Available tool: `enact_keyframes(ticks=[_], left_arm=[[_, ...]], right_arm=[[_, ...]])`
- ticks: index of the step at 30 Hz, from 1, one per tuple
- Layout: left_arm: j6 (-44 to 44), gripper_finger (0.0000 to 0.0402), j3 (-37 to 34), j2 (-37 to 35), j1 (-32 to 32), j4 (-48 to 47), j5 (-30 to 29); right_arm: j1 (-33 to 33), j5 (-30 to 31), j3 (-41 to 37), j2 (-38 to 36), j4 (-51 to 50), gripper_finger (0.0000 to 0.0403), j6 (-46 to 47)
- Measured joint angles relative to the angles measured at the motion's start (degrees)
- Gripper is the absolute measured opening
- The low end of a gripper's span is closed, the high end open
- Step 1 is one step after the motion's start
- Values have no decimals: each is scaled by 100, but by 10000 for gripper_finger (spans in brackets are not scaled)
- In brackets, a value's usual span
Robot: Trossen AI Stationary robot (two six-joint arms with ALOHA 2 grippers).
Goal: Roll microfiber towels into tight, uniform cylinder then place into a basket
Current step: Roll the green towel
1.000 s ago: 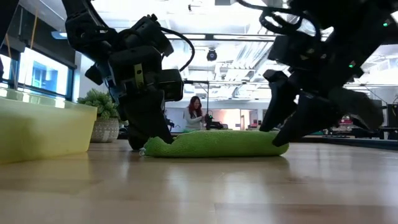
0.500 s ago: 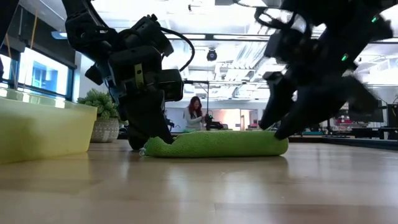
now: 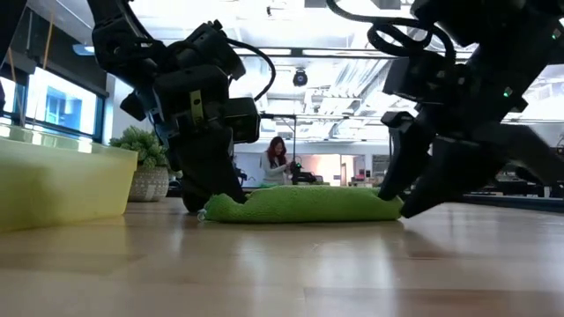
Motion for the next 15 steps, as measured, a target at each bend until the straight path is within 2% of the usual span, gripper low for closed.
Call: enact_keyframes(ticks=[9,15], left_arm=[[2,12,0,0,0,2,1],[-4,12,0,0,-2,4,1]], right_arm=[[79,596,0,17,380,192,-471],[-90,599,0,80,407,192,-587]])
